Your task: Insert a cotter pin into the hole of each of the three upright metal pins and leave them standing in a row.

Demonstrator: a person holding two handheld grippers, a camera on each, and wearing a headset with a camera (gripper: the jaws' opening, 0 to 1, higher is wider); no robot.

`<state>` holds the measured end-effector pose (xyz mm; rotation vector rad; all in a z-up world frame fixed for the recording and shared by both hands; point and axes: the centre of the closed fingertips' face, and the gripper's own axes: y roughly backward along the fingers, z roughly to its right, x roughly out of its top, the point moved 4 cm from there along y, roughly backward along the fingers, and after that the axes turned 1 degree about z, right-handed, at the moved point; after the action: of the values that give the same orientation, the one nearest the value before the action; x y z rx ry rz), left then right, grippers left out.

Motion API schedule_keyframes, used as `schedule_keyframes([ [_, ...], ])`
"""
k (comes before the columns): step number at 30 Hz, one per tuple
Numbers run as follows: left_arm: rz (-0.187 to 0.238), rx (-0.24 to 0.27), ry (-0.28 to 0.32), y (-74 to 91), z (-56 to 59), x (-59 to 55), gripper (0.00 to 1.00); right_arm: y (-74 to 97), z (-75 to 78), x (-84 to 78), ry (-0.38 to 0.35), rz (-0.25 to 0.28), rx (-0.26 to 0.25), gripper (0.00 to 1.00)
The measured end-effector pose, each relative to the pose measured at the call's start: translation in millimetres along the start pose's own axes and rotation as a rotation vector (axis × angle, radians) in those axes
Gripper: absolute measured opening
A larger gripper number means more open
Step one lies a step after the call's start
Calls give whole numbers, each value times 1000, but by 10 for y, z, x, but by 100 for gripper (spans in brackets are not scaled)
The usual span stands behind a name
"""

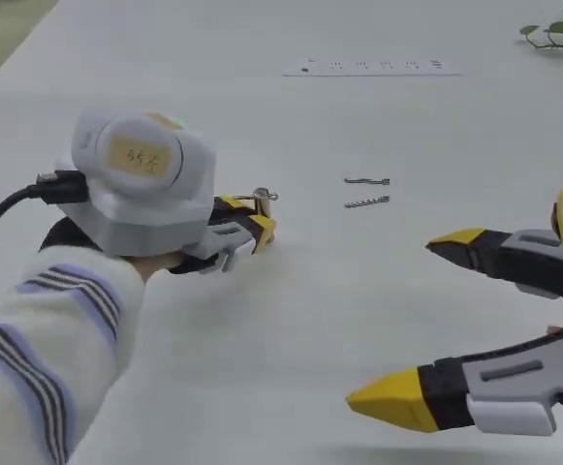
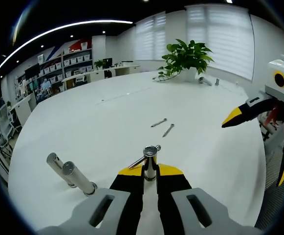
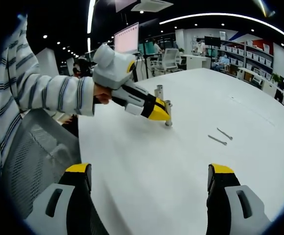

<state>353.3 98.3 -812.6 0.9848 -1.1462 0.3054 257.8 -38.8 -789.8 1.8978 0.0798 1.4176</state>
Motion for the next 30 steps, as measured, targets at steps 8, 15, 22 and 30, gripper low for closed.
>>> schedule_keyframes([
  [8,-12,9,-8,-7,-3,-63,7,-11,11,-43,-20,-2,-4,100],
  [15,-13,6,-21,-18,28,-89,7,-26,-17,-40,-24,2,5,100],
  [22,-8,4,-40,-15,28,-90,7,-27,-36,-33,-20,2,13,100],
  [30,-7,16,-55,-8,24,-94,7,-19,-42,-16,-10,0,8,100],
])
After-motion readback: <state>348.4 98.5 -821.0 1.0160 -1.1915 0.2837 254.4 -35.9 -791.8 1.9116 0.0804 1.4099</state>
